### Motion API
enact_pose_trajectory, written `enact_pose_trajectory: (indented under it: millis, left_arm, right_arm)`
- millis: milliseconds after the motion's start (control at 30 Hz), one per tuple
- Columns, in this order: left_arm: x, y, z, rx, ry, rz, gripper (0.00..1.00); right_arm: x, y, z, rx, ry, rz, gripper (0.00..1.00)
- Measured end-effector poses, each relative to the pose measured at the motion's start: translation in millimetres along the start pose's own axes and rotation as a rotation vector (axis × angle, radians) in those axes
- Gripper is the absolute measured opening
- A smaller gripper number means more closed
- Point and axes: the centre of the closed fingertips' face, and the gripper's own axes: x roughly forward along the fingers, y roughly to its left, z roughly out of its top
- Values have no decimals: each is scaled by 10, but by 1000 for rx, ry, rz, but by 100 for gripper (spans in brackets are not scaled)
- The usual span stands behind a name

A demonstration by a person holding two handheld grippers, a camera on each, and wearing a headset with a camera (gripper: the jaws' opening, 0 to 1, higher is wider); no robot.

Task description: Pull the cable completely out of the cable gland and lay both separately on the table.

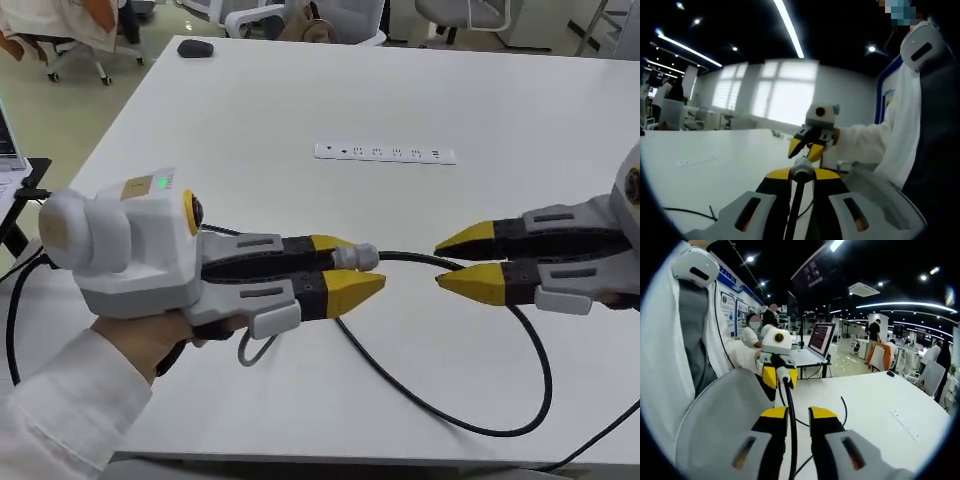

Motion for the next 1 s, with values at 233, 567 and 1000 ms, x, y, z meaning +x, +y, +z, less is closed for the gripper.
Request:
enact_pose_trajectory:
  millis: [233, 567, 1000]
  left_arm:
    - [26, -39, 14, 6, 9, -19, 17]
    - [28, -43, 15, -9, 8, -19, 17]
    - [-3, -42, 126, -193, -65, -41, 19]
  right_arm:
    - [185, 95, 108, -52, -9, 65, 14]
    - [252, 130, 62, -69, 7, 98, 4]
    - [262, 114, 90, -65, -9, 85, 2]
